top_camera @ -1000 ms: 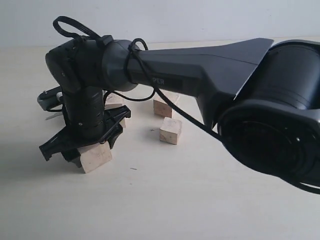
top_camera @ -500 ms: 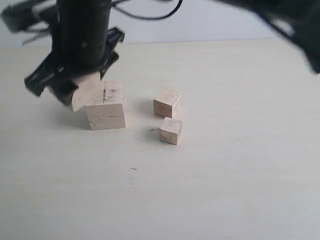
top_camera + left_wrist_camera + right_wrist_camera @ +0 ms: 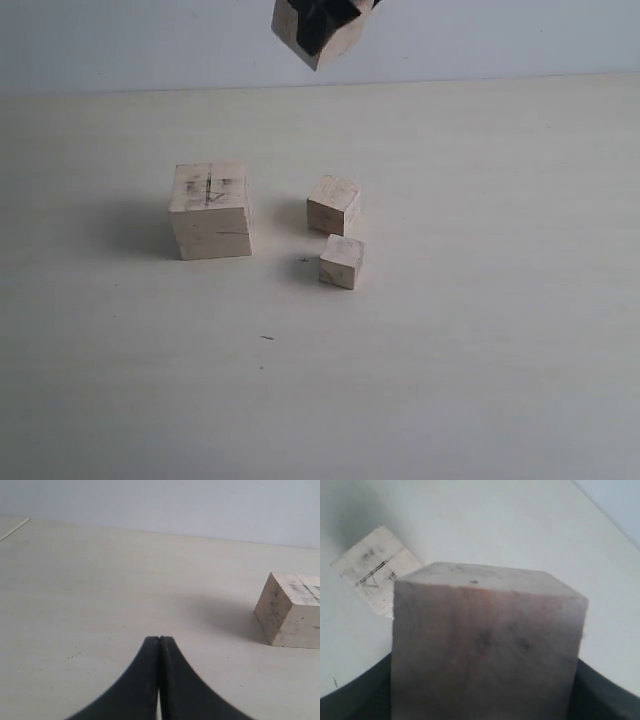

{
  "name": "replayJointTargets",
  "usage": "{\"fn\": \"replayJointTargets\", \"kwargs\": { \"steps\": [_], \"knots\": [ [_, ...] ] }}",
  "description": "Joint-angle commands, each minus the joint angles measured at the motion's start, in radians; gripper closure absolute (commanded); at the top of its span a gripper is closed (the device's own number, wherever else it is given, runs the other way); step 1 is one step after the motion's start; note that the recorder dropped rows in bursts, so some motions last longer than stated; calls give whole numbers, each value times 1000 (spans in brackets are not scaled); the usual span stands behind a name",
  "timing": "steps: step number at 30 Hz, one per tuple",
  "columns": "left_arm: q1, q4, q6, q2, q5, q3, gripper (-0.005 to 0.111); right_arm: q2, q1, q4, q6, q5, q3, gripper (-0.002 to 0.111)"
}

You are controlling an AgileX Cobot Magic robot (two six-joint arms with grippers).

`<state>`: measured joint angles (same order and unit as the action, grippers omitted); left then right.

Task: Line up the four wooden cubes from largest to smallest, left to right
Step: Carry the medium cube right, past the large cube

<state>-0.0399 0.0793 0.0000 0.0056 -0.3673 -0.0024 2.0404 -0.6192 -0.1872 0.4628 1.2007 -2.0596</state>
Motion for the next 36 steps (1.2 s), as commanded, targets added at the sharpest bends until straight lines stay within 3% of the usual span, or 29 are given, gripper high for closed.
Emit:
{"fn": "replayJointTargets", "kwargs": {
  "steps": [1,5,12,21,30,36],
  "knots": [
    [5,-2,0,-6,11,2,107,100,56,-195,338,-16,1,108],
    [5,-2,0,-6,11,2,107,185,75,-173,522,16,1,108],
    [5,-2,0,-6,11,2,107,276,73,-173,585,-13,1,108],
    [5,-2,0,-6,11,2,107,305,73,-314,829,-104,1,108],
    [5,-2,0,-6,11,2,107,419,78,-381,835,-249,-1,108],
    [5,-2,0,-6,11,2,107,409,133,-251,826,-12,-1,108]
  ]
}}
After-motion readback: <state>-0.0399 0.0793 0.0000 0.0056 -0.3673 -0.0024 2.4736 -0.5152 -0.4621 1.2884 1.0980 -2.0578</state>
